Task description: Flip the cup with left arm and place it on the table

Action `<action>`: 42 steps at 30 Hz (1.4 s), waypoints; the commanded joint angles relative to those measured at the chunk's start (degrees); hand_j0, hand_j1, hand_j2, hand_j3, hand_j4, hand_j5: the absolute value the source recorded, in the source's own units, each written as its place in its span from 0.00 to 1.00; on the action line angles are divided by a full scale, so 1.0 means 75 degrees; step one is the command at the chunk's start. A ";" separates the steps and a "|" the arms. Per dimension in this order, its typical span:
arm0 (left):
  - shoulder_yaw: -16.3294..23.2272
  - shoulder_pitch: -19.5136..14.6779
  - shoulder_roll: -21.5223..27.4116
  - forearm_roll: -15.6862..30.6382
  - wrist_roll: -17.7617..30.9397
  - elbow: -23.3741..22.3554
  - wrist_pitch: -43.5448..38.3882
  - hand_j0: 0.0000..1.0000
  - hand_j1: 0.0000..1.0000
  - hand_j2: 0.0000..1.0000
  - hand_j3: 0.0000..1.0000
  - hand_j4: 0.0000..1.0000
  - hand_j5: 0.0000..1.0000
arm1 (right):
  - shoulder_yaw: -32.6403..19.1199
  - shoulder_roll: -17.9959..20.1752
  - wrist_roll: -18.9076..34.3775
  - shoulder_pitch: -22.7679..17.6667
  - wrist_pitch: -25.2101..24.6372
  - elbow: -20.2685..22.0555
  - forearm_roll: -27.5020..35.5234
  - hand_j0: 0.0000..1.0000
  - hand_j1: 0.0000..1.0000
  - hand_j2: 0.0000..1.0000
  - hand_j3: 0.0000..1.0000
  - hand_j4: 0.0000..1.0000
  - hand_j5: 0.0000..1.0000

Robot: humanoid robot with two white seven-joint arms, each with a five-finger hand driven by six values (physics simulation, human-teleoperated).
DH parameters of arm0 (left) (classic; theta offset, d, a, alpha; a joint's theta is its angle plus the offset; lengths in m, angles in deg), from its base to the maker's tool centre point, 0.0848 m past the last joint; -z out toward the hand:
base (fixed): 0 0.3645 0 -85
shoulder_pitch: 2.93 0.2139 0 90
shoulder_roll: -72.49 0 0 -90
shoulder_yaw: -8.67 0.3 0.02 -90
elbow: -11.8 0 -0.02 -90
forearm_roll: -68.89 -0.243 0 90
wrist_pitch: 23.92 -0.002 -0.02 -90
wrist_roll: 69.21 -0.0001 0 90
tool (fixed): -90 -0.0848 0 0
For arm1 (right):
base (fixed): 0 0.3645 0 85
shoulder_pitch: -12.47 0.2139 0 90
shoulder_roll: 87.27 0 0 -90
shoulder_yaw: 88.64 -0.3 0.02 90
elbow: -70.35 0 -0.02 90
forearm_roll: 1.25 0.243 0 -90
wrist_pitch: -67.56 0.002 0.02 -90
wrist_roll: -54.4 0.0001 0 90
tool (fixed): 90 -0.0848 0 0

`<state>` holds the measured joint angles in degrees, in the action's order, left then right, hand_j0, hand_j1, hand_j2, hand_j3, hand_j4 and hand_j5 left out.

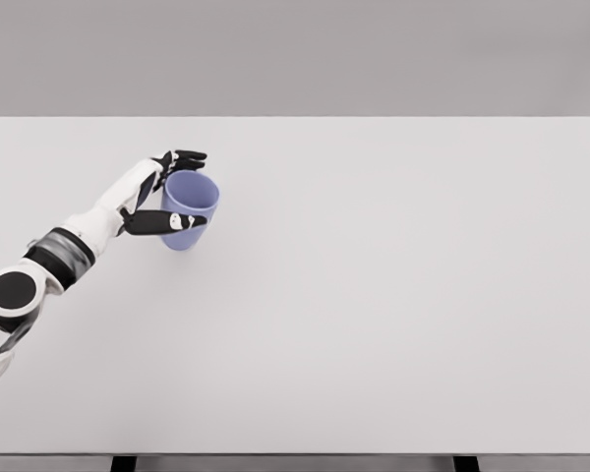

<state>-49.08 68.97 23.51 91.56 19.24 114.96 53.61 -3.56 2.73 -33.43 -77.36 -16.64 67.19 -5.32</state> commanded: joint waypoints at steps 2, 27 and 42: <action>-0.0139 0.0035 -0.0020 0.0012 -0.0017 0.0015 0.0033 0.81 0.81 0.81 0.81 0.81 0.81 | 0.0001 0.0000 0.0003 0.0000 0.0000 0.0000 0.0003 1.00 1.00 1.00 1.00 1.00 1.00; -0.0291 0.0293 -0.0055 0.0082 -0.0017 0.0004 0.0127 1.00 1.00 1.00 1.00 1.00 1.00 | 0.0001 0.0000 0.0003 0.0000 0.0000 0.0000 -0.0009 1.00 1.00 1.00 1.00 1.00 1.00; -0.0303 0.0281 0.0016 0.0082 -0.0017 0.0016 0.0291 1.00 1.00 1.00 1.00 1.00 1.00 | 0.0001 0.0000 0.0003 0.0000 0.0000 -0.0011 -0.0009 1.00 1.00 1.00 1.00 1.00 1.00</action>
<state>-51.33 71.08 23.49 92.22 19.13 115.02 55.46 -3.56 2.73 -33.44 -77.36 -16.65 67.19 -5.32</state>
